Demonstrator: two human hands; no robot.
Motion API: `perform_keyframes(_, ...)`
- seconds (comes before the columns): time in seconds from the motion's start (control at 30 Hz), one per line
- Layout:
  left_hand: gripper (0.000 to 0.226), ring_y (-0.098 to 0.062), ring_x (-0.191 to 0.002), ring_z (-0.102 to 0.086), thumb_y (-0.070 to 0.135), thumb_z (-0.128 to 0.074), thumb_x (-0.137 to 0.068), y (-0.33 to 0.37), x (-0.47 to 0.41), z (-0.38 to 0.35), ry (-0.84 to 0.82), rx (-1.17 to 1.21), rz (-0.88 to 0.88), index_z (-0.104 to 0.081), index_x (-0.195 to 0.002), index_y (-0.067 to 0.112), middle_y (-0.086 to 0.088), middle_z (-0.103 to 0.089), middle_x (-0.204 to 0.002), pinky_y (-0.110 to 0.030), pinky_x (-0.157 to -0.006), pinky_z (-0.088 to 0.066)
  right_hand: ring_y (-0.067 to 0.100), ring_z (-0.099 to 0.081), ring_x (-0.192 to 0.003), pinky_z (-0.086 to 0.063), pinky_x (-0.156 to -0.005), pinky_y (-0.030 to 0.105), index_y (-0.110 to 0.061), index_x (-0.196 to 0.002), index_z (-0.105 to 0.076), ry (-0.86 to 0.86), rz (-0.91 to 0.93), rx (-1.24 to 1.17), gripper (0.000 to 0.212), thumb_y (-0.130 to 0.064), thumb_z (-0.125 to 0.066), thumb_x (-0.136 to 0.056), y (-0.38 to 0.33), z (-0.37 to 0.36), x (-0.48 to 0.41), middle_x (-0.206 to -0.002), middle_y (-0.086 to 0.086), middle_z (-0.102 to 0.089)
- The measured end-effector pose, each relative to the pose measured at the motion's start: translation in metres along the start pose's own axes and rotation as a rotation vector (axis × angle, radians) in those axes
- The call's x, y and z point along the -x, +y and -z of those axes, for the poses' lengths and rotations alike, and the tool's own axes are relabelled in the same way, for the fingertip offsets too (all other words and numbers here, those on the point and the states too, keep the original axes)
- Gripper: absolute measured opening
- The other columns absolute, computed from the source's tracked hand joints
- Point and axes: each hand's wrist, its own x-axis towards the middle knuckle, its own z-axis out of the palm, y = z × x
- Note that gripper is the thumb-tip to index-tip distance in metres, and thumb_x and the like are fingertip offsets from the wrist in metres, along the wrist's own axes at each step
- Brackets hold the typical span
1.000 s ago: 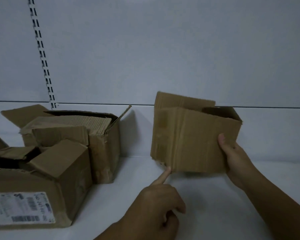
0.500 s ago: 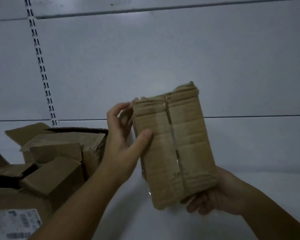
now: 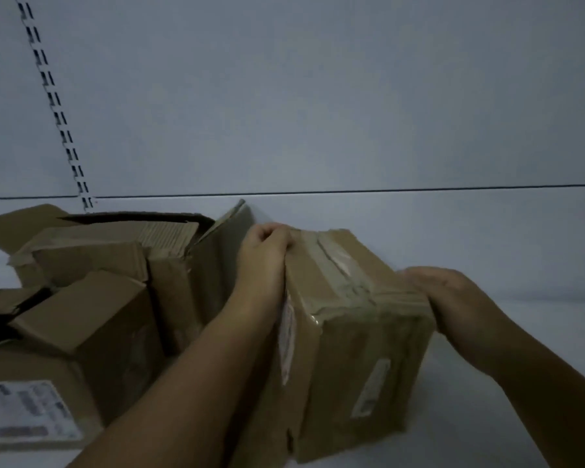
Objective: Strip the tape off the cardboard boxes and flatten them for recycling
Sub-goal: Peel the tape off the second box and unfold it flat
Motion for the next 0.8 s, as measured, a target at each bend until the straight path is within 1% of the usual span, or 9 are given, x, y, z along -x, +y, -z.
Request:
perform_keyframes(0.07,0.011,-0.02,-0.087,-0.06,0.018,-0.052,-0.084,-0.019,0.006,0.001,0.137,0.04,-0.011,-0.06,-0.091,0.021,-0.003,-0.062,-0.092,-0.034,-0.072,-0.052,0.01,-0.066,-0.075,-0.052,-0.065,0.019,-0.015,-0.093,-0.066,0.122,0.026,-0.075,0.028,-0.029,-0.041,-0.093,-0.007,0.006,-0.004,-0.08,-0.001,-0.071)
perform_keyframes(0.17,0.016,-0.011,-0.086,-0.059,0.037,-0.049,-0.076,-0.035,0.007,-0.001,0.156,0.016,-0.053,-0.052,-0.091,0.035,0.004,-0.059,-0.093,-0.034,-0.073,-0.048,0.012,-0.06,-0.104,-0.048,-0.088,0.031,-0.03,-0.102,-0.06,0.137,0.041,-0.137,0.04,-0.051,-0.045,-0.072,0.0,0.002,-0.006,-0.111,-0.009,-0.065)
perform_keyframes(0.27,0.019,0.002,-0.068,-0.062,0.037,-0.051,-0.077,-0.039,0.006,0.0,0.078,0.053,-0.066,-0.046,-0.093,0.047,0.008,-0.057,-0.086,-0.027,-0.061,-0.047,-0.006,-0.056,-0.104,-0.048,-0.077,0.012,-0.041,-0.112,-0.054,0.056,0.115,0.074,0.041,-0.057,-0.057,-0.074,0.004,-0.004,-0.004,-0.109,-0.034,-0.057)
perform_keyframes(0.37,0.026,0.0,-0.065,-0.065,0.032,-0.056,-0.085,-0.038,0.005,0.01,-0.008,0.068,-0.051,-0.05,-0.099,0.053,0.006,-0.059,-0.092,-0.02,-0.052,-0.05,-0.01,-0.057,-0.097,-0.049,-0.067,0.008,-0.045,-0.111,-0.052,0.065,0.142,0.114,0.048,-0.062,-0.059,-0.066,0.01,-0.006,-0.003,-0.101,-0.041,-0.055)
perform_keyframes(0.53,0.021,-0.016,-0.079,-0.067,0.039,-0.046,-0.093,-0.031,0.007,0.026,-0.039,0.113,-0.018,-0.068,-0.091,0.038,0.003,-0.07,-0.084,-0.027,-0.063,-0.049,-0.008,-0.059,-0.094,-0.049,-0.074,0.014,-0.043,-0.09,-0.061,0.49,0.188,0.239,0.011,-0.039,-0.056,-0.081,0.021,0.021,-0.014,-0.1,-0.021,-0.064)
perform_keyframes(0.6,0.02,-0.016,-0.08,-0.067,0.035,-0.051,-0.091,-0.027,0.008,0.026,-0.122,0.024,-0.081,-0.069,-0.091,0.027,-0.002,-0.07,-0.087,-0.019,-0.059,-0.051,-0.001,-0.064,-0.093,-0.049,-0.078,0.022,-0.039,-0.092,-0.069,0.411,0.135,0.189,0.032,-0.051,-0.04,-0.086,0.023,0.032,-0.014,-0.097,-0.015,-0.071)
perform_keyframes(0.67,0.024,-0.017,-0.094,-0.063,0.041,-0.058,-0.082,-0.024,0.007,0.027,-0.204,-0.083,-0.157,-0.065,-0.095,0.021,-0.006,-0.064,-0.103,-0.014,-0.064,-0.05,0.008,-0.064,-0.104,-0.05,-0.09,0.034,-0.034,-0.107,-0.069,0.156,0.006,-0.057,0.064,-0.072,-0.024,-0.079,0.025,0.039,-0.013,-0.11,-0.008,-0.07)
perform_keyframes(0.73,0.041,-0.016,-0.112,-0.054,0.056,-0.055,-0.068,-0.021,0.006,0.031,-0.273,-0.119,-0.143,-0.061,-0.098,0.029,-0.001,-0.055,-0.125,-0.017,-0.075,-0.049,0.016,-0.06,-0.114,-0.049,-0.096,0.039,-0.028,-0.123,-0.059,-0.029,-0.034,-0.205,0.084,-0.085,-0.033,-0.068,0.026,0.039,-0.012,-0.125,-0.002,-0.063)
perform_keyframes(0.8,0.045,-0.001,-0.119,-0.042,0.063,-0.048,-0.064,-0.017,0.008,0.034,-0.316,-0.185,-0.153,-0.059,-0.099,0.036,0.011,-0.044,-0.133,-0.02,-0.088,-0.041,0.015,-0.06,-0.113,-0.053,-0.089,0.032,-0.032,-0.13,-0.048,-0.054,-0.027,-0.181,0.081,-0.08,-0.05,-0.065,0.031,0.029,-0.013,-0.126,-0.002,-0.062)
